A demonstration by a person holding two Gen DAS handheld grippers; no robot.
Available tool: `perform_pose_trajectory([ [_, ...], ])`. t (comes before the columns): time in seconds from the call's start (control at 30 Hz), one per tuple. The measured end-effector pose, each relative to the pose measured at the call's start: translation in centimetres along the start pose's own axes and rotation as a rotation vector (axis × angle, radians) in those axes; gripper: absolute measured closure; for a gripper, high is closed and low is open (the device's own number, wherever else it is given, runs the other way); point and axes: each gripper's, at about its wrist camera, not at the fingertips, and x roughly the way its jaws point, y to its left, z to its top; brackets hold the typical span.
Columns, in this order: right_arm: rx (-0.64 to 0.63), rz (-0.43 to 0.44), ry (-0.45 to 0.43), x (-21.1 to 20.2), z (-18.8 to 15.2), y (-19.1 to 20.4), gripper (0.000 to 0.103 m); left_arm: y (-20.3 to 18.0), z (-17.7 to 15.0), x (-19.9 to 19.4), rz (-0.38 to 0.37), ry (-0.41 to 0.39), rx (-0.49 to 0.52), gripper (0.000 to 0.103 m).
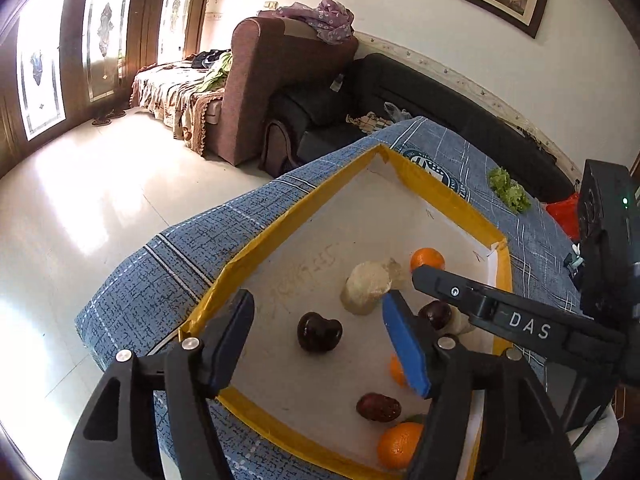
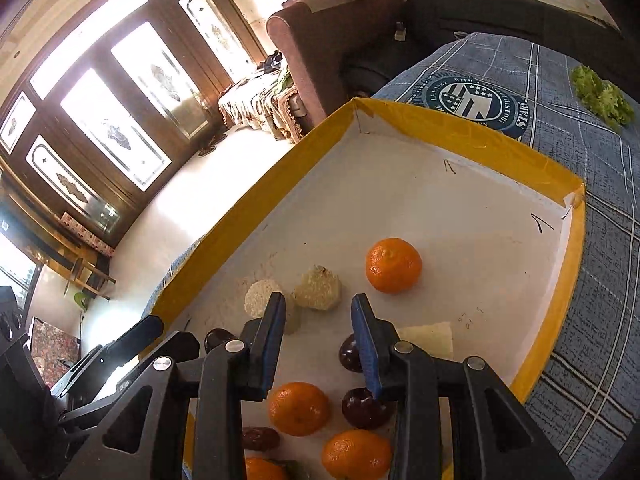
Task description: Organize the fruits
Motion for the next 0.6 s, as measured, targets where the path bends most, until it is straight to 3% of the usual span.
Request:
perform_pose_trajectory([
  [0.27, 0.009, -0.017, -0.081, -4.8, -1.8, 0.0, 0.058, -2.4, -0.3, -2.7, 0.093, -0.097, 0.074, 0.03],
  [0.33, 0.018, -0.026, -0.106, -6.2, -2.8, -0.3, 0.058, -3.3, -0.6, -3.7, 0.121, -0.127, 0.097, 0.023],
  [0.5, 0.046, -0.109, -0.208, -10.1, -5.5, -1.8, 0.045, -5.5, -1.1, -5.7, 0.168, -0.183, 0.135, 0.011],
  [0.6, 0.052, -0.197, -0.257, -12.0, -7.5, -2.8, 0.044, -7.1, -1.7, -6.4, 0.156, -0.193, 0.161, 0.009],
])
